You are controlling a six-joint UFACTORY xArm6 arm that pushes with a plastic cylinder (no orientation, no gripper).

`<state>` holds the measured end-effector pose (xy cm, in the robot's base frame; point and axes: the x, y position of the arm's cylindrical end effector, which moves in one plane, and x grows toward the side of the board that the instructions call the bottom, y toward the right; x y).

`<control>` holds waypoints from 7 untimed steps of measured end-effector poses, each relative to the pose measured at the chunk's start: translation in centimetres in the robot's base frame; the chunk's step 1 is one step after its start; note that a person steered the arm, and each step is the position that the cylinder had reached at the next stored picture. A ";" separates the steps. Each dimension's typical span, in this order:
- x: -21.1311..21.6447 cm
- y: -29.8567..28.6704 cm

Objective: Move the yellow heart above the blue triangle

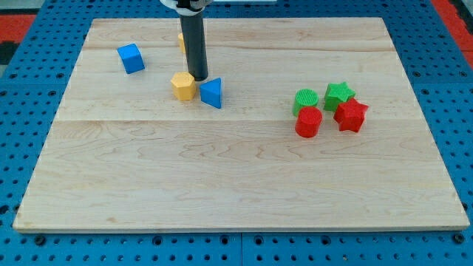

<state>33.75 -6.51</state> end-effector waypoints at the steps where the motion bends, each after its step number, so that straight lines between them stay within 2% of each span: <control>1: -5.1 4.2; 2: -7.2 4.6; 3: -10.7 1.7; 4: -12.3 -3.6; 5: -10.2 -4.7; 6: -9.8 -0.6; 7: -8.0 0.5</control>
<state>25.77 -6.05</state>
